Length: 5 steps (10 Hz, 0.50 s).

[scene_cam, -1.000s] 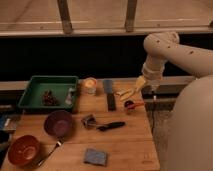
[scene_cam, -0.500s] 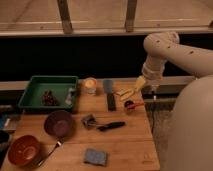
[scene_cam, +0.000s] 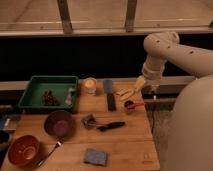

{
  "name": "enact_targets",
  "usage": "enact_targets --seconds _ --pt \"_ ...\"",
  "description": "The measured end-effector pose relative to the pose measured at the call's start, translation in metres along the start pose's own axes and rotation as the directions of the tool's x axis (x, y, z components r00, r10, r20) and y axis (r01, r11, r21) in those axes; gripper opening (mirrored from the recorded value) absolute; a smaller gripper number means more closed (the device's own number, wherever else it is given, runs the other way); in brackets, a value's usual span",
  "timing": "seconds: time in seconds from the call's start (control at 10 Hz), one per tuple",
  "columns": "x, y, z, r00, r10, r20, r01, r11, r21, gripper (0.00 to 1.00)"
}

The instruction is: Wipe purple bowl with sponge

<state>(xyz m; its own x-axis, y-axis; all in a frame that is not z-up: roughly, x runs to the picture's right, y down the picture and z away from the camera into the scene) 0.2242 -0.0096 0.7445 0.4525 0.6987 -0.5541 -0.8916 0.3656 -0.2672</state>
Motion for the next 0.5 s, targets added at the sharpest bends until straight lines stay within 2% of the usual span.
enact_targets --seconds 0.5 --pt "0.0000 0.0007 0.0008 1.000 -0.002 -0.001 0.002 1.000 -0.001 0.80"
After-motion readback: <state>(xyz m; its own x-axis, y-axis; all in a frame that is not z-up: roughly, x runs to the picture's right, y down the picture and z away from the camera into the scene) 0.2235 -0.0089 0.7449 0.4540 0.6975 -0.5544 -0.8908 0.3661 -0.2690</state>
